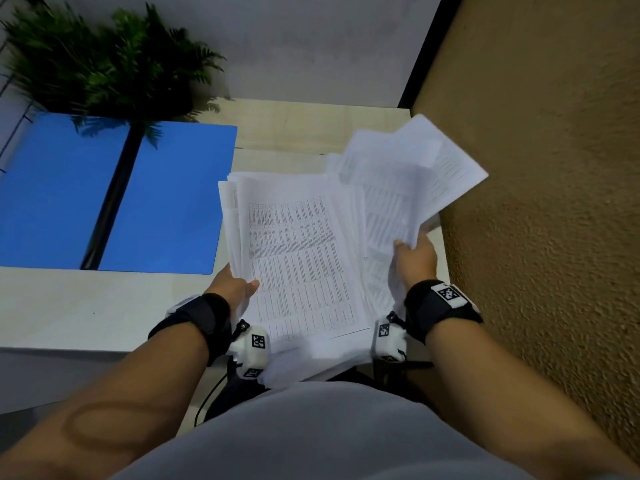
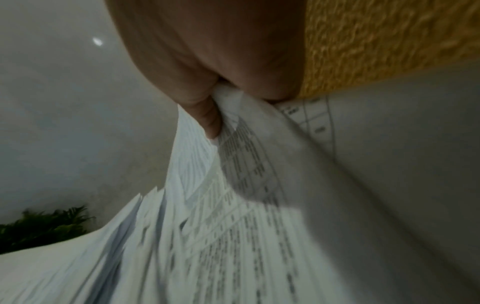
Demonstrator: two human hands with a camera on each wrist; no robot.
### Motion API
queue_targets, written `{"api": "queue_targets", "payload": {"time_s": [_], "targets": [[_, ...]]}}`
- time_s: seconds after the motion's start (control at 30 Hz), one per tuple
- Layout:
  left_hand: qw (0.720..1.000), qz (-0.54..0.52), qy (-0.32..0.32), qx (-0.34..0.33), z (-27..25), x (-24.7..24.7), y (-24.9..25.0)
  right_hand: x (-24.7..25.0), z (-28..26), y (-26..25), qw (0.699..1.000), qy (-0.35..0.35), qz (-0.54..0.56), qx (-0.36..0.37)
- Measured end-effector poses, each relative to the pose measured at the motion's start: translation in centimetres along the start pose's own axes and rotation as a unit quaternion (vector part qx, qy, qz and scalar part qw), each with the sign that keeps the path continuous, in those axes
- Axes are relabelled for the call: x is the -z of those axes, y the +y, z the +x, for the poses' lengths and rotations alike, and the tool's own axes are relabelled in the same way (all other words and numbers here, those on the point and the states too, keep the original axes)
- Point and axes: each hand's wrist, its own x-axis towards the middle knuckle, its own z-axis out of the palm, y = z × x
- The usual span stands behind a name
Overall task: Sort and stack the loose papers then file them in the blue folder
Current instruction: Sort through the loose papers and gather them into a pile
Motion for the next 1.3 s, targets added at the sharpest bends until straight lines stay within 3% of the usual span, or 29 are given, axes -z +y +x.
{"api": "queue_targets", "payload": {"time_s": [0.1, 0.2, 0.37, 0.5, 0.63, 0.77, 0.9, 0.97, 1.07, 1.17, 1.3], "targets": [[1.0, -0.006, -0.008, -0.002, 0.0, 0.0, 0.0, 2.8, -0.4, -2.9, 0.979, 0.06, -0.146, 0.129], [1.0, 0.007, -0.019, -0.008, 0.1, 0.2, -0.1, 4.9, -1.2, -6.5, 0.949, 0.104, -0.206, 0.213], [1.0, -0.003, -0.027, -0.001, 0.5, 0.3, -0.2, 6.8, -3.0, -12.4, 0.927, 0.157, -0.083, 0.33], [0.999, -0.009, -0.037, 0.002, 0.7, 0.5, -0.3, 6.9, -6.0, -16.7, 0.923, 0.143, 0.082, 0.348], [0.999, 0.017, -0.041, -0.019, -0.5, 0.1, 0.7, 4.6, -7.4, -16.4, 0.944, 0.057, 0.213, 0.245], [0.998, 0.032, -0.023, -0.055, -1.1, -0.3, 1.1, 1.0, -5.8, -10.2, 0.987, 0.02, 0.141, 0.077], [0.996, -0.074, -0.036, -0.044, -0.9, -0.7, 0.9, -2.3, -5.2, -1.9, 0.992, -0.022, 0.109, -0.06], [0.995, -0.061, -0.055, -0.057, -1.1, -0.7, 1.1, -3.0, -5.1, 0.7, 0.987, -0.033, 0.101, -0.12], [0.994, 0.02, -0.058, -0.086, -0.3, -0.6, 0.0, -3.1, -4.1, 2.0, 0.977, -0.065, 0.114, -0.166], [0.995, 0.045, -0.019, -0.085, 1.4, -0.3, -1.7, -2.7, -1.9, 2.2, 0.961, -0.102, 0.164, -0.199], [0.997, 0.026, -0.014, -0.076, 3.1, 0.0, -3.0, -2.4, -0.4, 0.8, 0.962, -0.066, 0.164, -0.206]]}}
